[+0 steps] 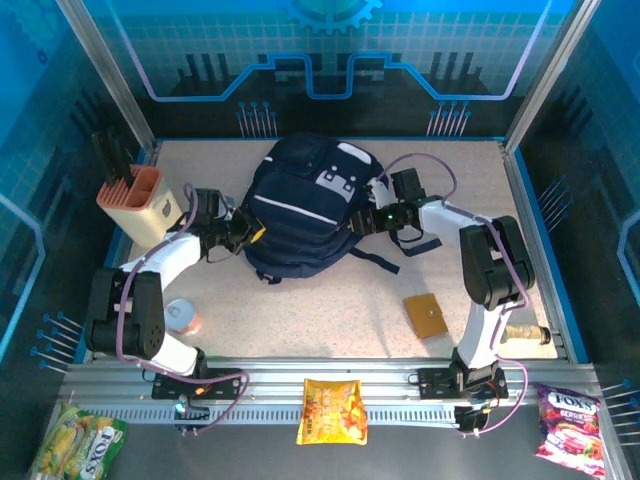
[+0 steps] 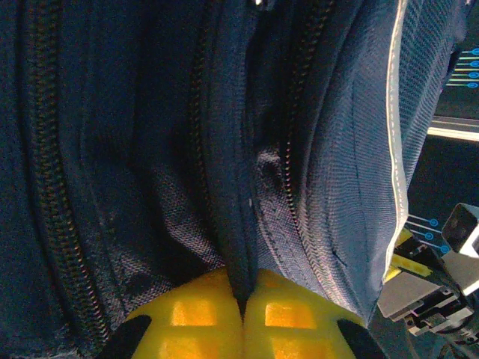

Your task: Pack books, pencil case, and school supplies into a backpack

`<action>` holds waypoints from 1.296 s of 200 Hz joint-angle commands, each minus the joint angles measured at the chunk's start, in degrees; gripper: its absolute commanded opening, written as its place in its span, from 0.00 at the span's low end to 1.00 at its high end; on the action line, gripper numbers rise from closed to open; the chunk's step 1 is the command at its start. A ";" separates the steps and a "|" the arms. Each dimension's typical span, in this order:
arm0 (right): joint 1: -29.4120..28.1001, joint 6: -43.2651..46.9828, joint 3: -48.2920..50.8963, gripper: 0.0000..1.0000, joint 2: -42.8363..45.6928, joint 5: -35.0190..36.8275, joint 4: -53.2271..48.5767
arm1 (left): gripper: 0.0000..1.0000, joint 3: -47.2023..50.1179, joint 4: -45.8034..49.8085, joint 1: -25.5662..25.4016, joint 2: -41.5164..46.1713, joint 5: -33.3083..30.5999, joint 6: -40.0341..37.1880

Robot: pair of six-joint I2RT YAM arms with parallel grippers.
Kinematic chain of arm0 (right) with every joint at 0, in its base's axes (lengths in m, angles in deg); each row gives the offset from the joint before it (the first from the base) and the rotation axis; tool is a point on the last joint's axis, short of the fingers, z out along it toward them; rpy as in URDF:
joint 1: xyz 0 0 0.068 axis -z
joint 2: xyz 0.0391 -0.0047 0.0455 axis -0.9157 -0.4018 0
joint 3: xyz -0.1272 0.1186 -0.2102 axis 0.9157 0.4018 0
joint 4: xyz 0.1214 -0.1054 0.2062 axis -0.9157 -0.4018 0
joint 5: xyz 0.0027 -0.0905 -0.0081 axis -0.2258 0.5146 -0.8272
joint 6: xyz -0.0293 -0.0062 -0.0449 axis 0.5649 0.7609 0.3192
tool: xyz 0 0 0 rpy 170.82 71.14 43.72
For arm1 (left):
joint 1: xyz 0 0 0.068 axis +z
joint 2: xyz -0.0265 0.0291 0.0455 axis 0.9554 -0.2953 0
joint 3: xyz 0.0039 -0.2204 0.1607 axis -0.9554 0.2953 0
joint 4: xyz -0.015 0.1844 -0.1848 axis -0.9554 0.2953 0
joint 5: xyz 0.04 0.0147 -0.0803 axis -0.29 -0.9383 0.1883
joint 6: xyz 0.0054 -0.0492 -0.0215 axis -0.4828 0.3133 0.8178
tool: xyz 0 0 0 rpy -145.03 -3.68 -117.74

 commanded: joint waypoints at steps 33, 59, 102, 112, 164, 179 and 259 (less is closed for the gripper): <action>-0.70 3.36 0.49 0.51 -0.87 -10.25 2.50 | 0.00 -2.29 2.17 0.97 0.40 0.18 -1.64; -0.84 3.89 1.36 0.50 -0.57 -10.95 2.73 | 0.00 -2.35 1.85 0.99 0.12 0.34 -1.38; -1.68 4.60 1.16 0.52 -1.47 -8.40 1.21 | 0.00 -2.45 1.95 1.06 0.14 0.36 -1.37; -1.99 5.53 0.71 0.51 -1.82 -9.06 0.18 | 0.00 -2.56 1.88 1.03 0.20 0.34 -1.37; -3.83 8.98 1.70 0.39 -0.50 -9.54 -1.90 | 0.00 -2.48 1.99 1.21 0.13 0.43 -1.55; -3.83 8.74 2.65 0.35 0.45 -8.37 -0.87 | 0.00 -2.46 1.86 1.23 0.18 0.44 -1.54; -4.46 7.57 6.83 0.08 4.94 -1.25 3.61 | 0.00 -2.15 1.81 1.50 0.13 0.31 -1.44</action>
